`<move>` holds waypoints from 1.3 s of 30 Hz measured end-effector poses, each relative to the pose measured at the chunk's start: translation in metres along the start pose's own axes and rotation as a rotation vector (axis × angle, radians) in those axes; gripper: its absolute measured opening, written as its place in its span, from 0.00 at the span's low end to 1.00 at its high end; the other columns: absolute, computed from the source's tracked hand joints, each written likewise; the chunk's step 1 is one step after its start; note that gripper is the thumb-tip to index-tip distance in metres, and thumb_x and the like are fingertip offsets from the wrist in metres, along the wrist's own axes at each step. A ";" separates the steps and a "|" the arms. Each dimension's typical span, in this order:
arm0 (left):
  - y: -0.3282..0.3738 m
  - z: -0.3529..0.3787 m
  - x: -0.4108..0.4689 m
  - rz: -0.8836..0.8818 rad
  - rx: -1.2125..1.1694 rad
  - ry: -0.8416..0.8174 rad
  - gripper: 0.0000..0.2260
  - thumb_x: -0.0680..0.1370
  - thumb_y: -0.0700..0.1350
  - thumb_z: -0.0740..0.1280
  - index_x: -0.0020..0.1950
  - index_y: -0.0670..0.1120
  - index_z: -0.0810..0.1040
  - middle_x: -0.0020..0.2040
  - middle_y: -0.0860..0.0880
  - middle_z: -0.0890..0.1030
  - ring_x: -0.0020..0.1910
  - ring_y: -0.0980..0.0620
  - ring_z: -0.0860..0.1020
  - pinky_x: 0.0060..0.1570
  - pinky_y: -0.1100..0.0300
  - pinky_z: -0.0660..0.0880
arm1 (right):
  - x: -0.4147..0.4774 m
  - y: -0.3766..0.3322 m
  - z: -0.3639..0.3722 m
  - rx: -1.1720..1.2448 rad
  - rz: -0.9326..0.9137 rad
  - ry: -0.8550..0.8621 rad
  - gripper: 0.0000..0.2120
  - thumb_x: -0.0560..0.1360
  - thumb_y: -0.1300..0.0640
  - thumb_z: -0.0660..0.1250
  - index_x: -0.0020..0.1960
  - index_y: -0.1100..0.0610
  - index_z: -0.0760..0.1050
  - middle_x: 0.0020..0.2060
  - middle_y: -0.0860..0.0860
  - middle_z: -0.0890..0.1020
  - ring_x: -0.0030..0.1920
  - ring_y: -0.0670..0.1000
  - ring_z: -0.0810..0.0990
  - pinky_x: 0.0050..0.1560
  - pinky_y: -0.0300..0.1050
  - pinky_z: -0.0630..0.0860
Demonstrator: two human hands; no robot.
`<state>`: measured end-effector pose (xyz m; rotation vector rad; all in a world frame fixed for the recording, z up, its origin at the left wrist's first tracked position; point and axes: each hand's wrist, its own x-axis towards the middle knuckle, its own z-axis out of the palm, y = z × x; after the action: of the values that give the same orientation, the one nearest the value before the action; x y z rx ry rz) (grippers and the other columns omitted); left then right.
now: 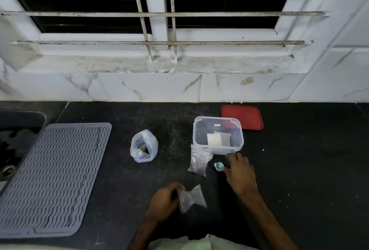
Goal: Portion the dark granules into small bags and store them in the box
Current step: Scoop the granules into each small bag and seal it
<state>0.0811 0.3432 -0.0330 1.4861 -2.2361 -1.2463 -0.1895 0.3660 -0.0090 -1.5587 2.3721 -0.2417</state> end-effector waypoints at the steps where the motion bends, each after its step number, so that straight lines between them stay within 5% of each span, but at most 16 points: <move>1: 0.003 -0.001 0.002 -0.042 -0.042 0.067 0.10 0.74 0.46 0.68 0.51 0.60 0.77 0.46 0.62 0.83 0.47 0.64 0.81 0.50 0.62 0.77 | -0.004 -0.008 -0.003 0.090 -0.063 0.037 0.13 0.77 0.49 0.67 0.60 0.49 0.74 0.59 0.48 0.76 0.60 0.51 0.74 0.60 0.48 0.73; 3: 0.014 -0.005 0.006 -0.134 -0.103 0.189 0.12 0.74 0.42 0.70 0.50 0.58 0.75 0.41 0.59 0.82 0.41 0.60 0.82 0.44 0.63 0.76 | -0.016 -0.029 -0.007 0.343 -0.201 0.063 0.09 0.74 0.49 0.70 0.53 0.49 0.77 0.51 0.44 0.78 0.54 0.46 0.75 0.56 0.43 0.73; 6: 0.030 -0.008 0.011 -0.181 -0.154 0.284 0.15 0.72 0.40 0.70 0.53 0.56 0.73 0.39 0.54 0.82 0.37 0.59 0.80 0.41 0.59 0.77 | -0.037 -0.066 -0.009 0.577 -0.350 -0.124 0.20 0.71 0.45 0.73 0.59 0.48 0.73 0.55 0.41 0.74 0.56 0.40 0.72 0.58 0.36 0.71; 11: 0.042 -0.011 0.019 -0.186 -0.179 0.283 0.18 0.72 0.39 0.69 0.58 0.54 0.70 0.36 0.52 0.80 0.36 0.57 0.79 0.40 0.58 0.76 | -0.034 -0.084 0.004 0.538 -0.310 -0.301 0.27 0.68 0.48 0.75 0.61 0.48 0.65 0.59 0.45 0.69 0.61 0.44 0.69 0.60 0.37 0.70; 15: 0.048 -0.014 0.024 -0.149 -0.151 0.284 0.18 0.74 0.41 0.70 0.61 0.51 0.71 0.36 0.52 0.80 0.35 0.60 0.79 0.38 0.64 0.75 | -0.022 -0.086 0.006 0.497 -0.267 -0.253 0.25 0.67 0.49 0.75 0.58 0.49 0.65 0.51 0.44 0.71 0.54 0.47 0.72 0.52 0.38 0.71; 18: 0.052 -0.017 0.027 -0.140 -0.072 0.241 0.20 0.74 0.44 0.70 0.63 0.53 0.68 0.36 0.52 0.80 0.36 0.57 0.79 0.40 0.58 0.78 | -0.012 -0.090 0.000 0.272 -0.290 -0.195 0.27 0.68 0.48 0.74 0.61 0.50 0.65 0.55 0.47 0.71 0.57 0.49 0.71 0.55 0.46 0.73; 24: 0.072 -0.026 0.037 -0.134 0.215 0.195 0.19 0.77 0.51 0.66 0.64 0.51 0.65 0.52 0.51 0.82 0.51 0.49 0.81 0.50 0.54 0.75 | 0.009 -0.091 -0.010 0.026 -0.235 -0.114 0.24 0.72 0.51 0.72 0.63 0.52 0.66 0.62 0.51 0.73 0.61 0.53 0.72 0.58 0.52 0.74; 28: 0.075 -0.028 0.042 -0.116 0.270 0.166 0.15 0.77 0.51 0.65 0.62 0.52 0.68 0.53 0.51 0.82 0.52 0.49 0.81 0.47 0.57 0.71 | 0.014 -0.086 -0.011 0.122 -0.254 -0.221 0.20 0.71 0.52 0.74 0.57 0.51 0.69 0.57 0.49 0.76 0.56 0.51 0.75 0.56 0.50 0.76; 34: 0.073 -0.014 0.047 -0.148 0.180 0.078 0.18 0.76 0.60 0.66 0.59 0.51 0.72 0.52 0.51 0.81 0.50 0.51 0.80 0.45 0.58 0.72 | 0.021 -0.081 -0.018 0.060 -0.175 -0.283 0.14 0.72 0.51 0.74 0.53 0.49 0.71 0.51 0.49 0.80 0.51 0.51 0.79 0.57 0.50 0.78; 39: 0.072 -0.010 0.056 -0.200 -0.075 0.035 0.18 0.72 0.62 0.70 0.52 0.52 0.75 0.45 0.55 0.80 0.43 0.55 0.78 0.41 0.58 0.74 | 0.031 -0.070 -0.024 0.197 -0.208 -0.380 0.10 0.70 0.51 0.76 0.47 0.49 0.76 0.42 0.47 0.82 0.43 0.48 0.81 0.45 0.43 0.78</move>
<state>0.0107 0.3019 0.0088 1.7232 -2.0363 -1.3317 -0.1483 0.3088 0.0297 -1.5930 1.8454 -0.1952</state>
